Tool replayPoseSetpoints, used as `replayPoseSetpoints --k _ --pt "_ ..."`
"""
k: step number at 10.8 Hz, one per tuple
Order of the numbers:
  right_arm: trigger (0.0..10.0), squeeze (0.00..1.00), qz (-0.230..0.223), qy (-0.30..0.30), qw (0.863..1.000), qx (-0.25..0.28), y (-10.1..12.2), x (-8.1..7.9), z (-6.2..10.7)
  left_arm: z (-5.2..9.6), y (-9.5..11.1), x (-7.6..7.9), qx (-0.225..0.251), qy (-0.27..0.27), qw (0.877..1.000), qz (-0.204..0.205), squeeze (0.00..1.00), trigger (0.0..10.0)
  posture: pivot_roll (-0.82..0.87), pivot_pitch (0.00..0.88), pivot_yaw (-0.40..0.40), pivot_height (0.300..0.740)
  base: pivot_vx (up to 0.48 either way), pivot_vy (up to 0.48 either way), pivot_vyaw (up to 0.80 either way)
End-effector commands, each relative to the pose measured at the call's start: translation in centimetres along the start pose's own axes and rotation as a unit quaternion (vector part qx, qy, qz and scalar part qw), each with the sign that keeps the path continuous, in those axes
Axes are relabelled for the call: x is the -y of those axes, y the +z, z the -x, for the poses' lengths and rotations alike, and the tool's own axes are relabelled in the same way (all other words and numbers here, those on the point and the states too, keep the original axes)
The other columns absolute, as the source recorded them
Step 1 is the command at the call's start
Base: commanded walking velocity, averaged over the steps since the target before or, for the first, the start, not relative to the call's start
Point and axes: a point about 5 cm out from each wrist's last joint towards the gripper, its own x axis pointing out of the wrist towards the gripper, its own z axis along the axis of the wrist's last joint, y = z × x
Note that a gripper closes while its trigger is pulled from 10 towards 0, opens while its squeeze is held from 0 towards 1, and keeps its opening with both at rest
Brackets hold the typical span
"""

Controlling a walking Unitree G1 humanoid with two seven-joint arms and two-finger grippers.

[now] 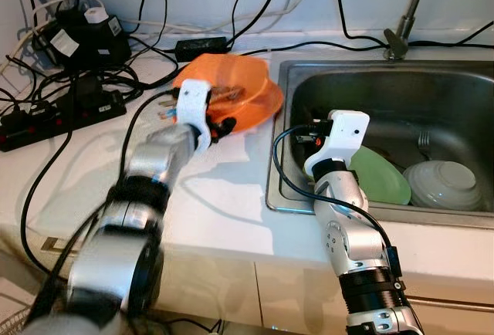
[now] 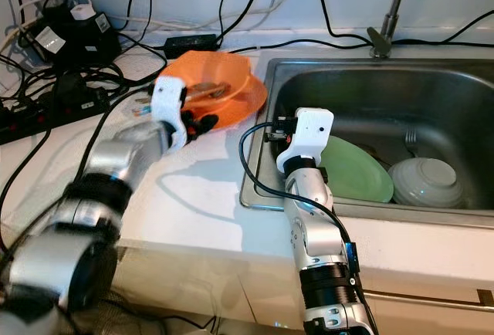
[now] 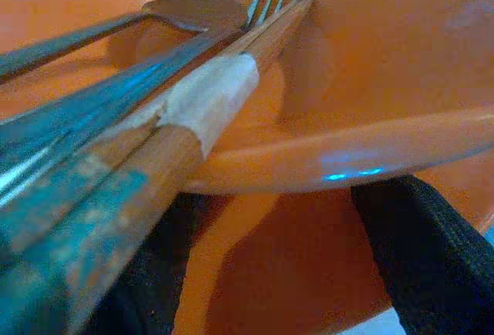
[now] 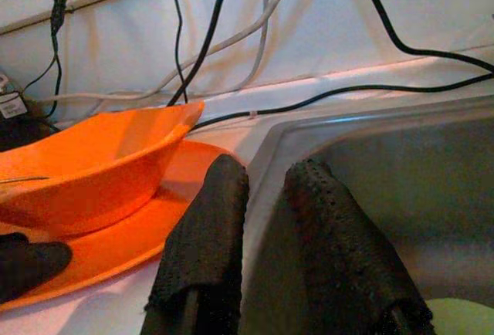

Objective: Kitchen organization

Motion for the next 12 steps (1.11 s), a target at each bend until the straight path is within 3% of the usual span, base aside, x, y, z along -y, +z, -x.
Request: replayPoseSetpoints --k 1,4,6,7,8,12 --pt "10.0 0.0 -0.008 0.0 1.0 -0.016 -0.8 0.0 0.1 0.8 -3.9 -0.2 -0.083 0.0 0.996 0.023 0.0 10.0 0.11 0.043 0.129 0.74 0.0 0.0 0.0" --pt "10.0 0.0 -0.012 0.009 1.0 -0.018 -0.8 -0.5 -0.2 4.5 -4.8 0.6 -0.081 0.004 0.996 0.029 0.0 10.0 0.14 0.045 0.124 0.74 0.0 0.0 0.0" --pt "10.0 0.0 -0.012 0.009 1.0 -0.018 -0.8 -0.5 -0.2 4.5 -4.8 0.6 -0.081 0.004 0.996 0.029 0.0 10.0 0.14 0.045 0.124 0.74 0.0 0.0 0.0" --pt "10.0 0.0 -0.013 0.012 1.0 -0.019 -0.9 -0.5 -0.3 6.5 -5.1 1.4 -0.083 0.008 0.996 0.032 0.0 10.0 0.18 0.051 0.123 0.74 0.0 0.0 0.0" --pt "10.0 0.0 -0.014 0.014 1.0 -0.021 -1.0 -0.5 -0.4 9.6 -5.5 2.7 -0.089 0.01 0.995 0.034 0.0 10.0 0.18 0.053 0.119 0.74 0.0 0.0 0.0" --pt "10.0 0.0 -0.014 0.023 0.999 -0.022 -1.0 -0.8 -1.0 12.8 -5.3 3.7 -0.096 0.024 0.995 0.029 0.0 10.0 0.22 0.047 0.101 0.74 0.0 0.0 0.0"
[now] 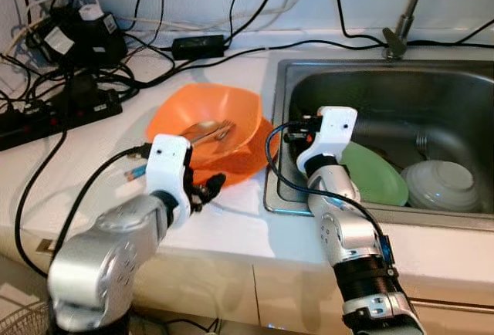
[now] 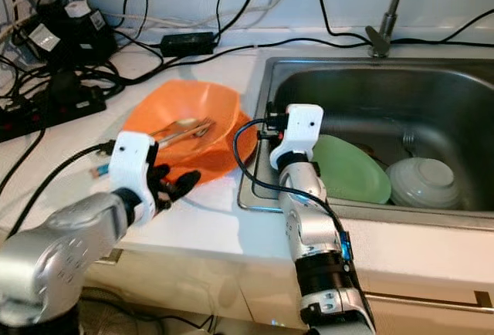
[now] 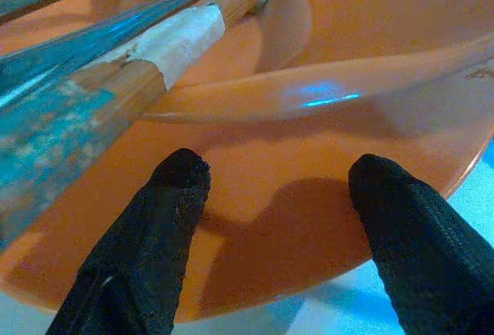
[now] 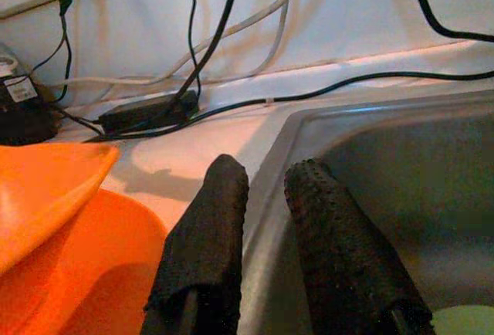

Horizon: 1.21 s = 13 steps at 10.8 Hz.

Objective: Kitchen organization

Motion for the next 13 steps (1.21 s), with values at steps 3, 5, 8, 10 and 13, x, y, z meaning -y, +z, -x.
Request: replayPoseSetpoints --k 3,5,8,10,13 --pt "10.0 0.0 -0.01 0.0 1.0 -0.005 -0.5 0.0 -0.2 -0.4 0.6 -0.7 0.029 0.048 0.998 -0.021 0.0 10.0 0.2 0.029 0.1 0.74 0.0 0.0 0.0" --pt "10.0 0.0 -0.007 -0.006 1.0 0.0 -0.3 0.5 -0.3 -0.5 0.5 -1.1 0.071 0.062 0.995 -0.038 0.0 10.0 0.2 0.027 0.099 0.74 0.0 0.0 0.0" --pt "10.0 0.0 -0.003 -0.002 1.0 0.001 -0.3 0.5 -0.4 -0.8 -0.5 -0.7 0.096 0.056 0.993 -0.031 0.0 10.0 0.19 0.02 0.081 0.74 0.0 0.0 0.0" --pt "10.0 0.0 -0.001 0.003 1.0 0.001 -0.2 0.4 -0.6 -0.6 -0.8 -0.6 0.125 0.048 0.991 -0.028 0.0 10.0 0.19 0.01 0.072 0.74 0.0 0.0 0.0" --pt "10.0 0.0 -0.002 0.008 1.0 0.005 -0.2 0.2 -0.9 -1.1 -1.8 -1.1 0.179 0.061 0.982 -0.016 0.0 10.0 0.19 0.0 0.066 0.74 0.0 0.0 0.0"
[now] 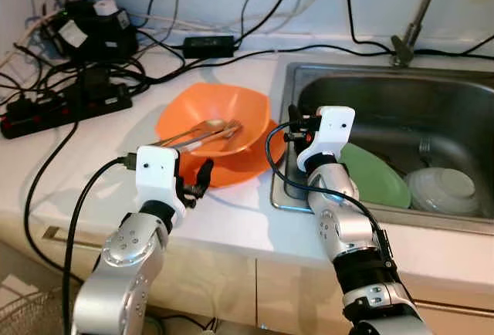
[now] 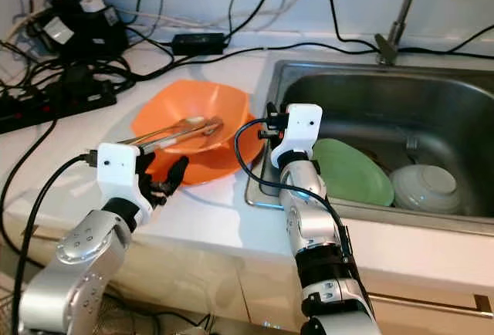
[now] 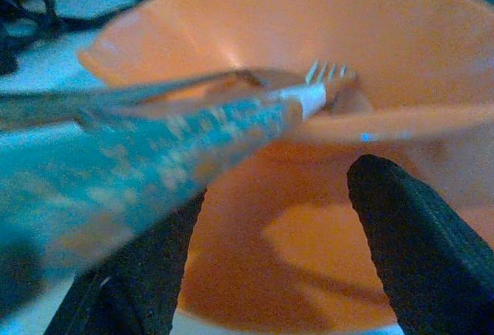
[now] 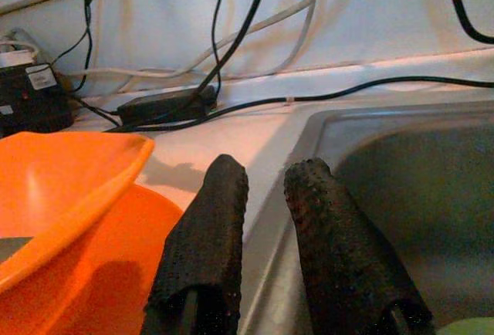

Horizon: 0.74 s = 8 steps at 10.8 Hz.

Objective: Kitchen organization

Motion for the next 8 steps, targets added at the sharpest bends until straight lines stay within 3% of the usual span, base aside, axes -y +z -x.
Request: replayPoseSetpoints --k 1,5,8 --pt "10.0 0.0 -0.005 0.005 1.0 0.011 0.5 -0.2 -0.4 0.0 -0.6 -0.4 -0.005 0.008 1.0 0.0 0.0 10.0 0.19 0.0 0.067 0.74 0.0 0.0 0.0" --pt "10.0 0.0 -0.002 0.002 1.0 0.011 0.4 0.1 -0.3 -0.2 -2.0 -0.2 0.011 0.011 1.0 0.008 0.0 10.0 0.18 0.0 0.06 0.74 0.0 0.0 0.0" --pt "10.0 0.0 -0.004 0.004 1.0 0.012 0.4 0.0 -0.4 -0.2 -1.9 -0.6 0.031 0.026 0.999 0.006 0.0 10.0 0.19 0.001 0.06 0.74 -0.254 0.0 0.0"
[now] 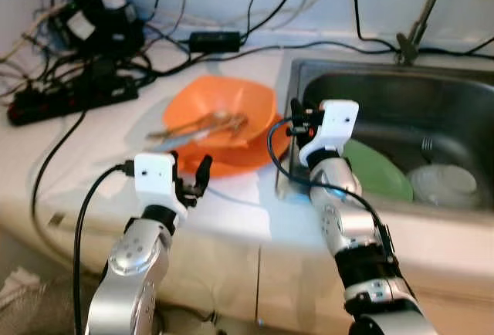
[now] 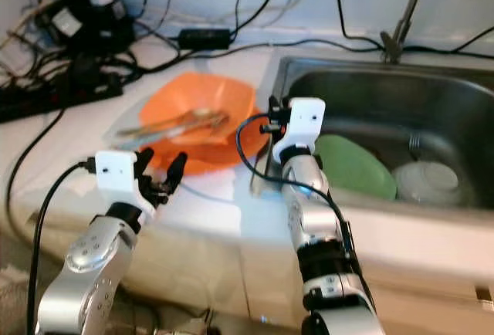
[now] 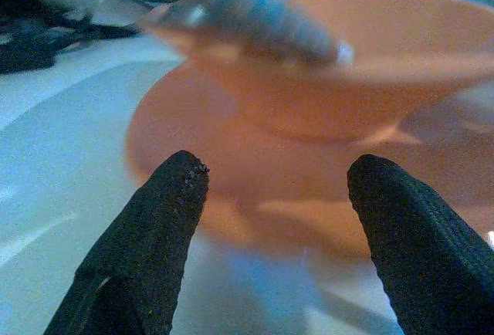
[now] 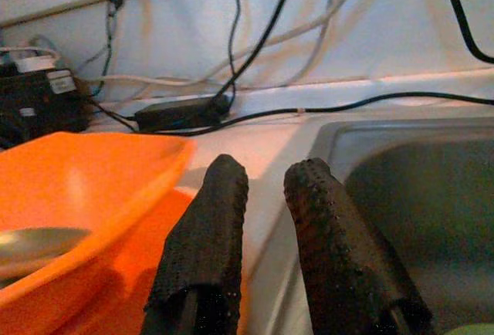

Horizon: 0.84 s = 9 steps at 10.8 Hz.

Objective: Kitchen organization

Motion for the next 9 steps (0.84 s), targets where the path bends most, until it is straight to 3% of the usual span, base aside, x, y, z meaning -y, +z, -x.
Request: replayPoseSetpoints --k 1,3,9 --pt "10.0 0.0 -0.01 0.002 1.0 -0.006 -0.4 -0.2 0.1 0.1 -0.2 -0.4 -0.002 0.011 1.0 -0.003 0.0 10.0 0.18 0.001 0.063 0.74 -0.27 0.0 0.0" --pt "10.0 0.0 -0.011 0.0 1.0 -0.004 -0.4 -0.2 0.2 -0.2 0.2 -0.4 0.017 0.014 1.0 -0.009 0.0 10.0 0.18 0.0 0.067 0.74 -0.259 0.0 0.0" --pt "10.0 0.0 -0.008 -0.007 1.0 -0.001 -0.5 0.1 0.4 -1.0 0.3 0.0 0.045 0.019 0.999 -0.002 0.0 10.0 0.16 0.0 0.08 0.74 0.0 0.0 0.0"
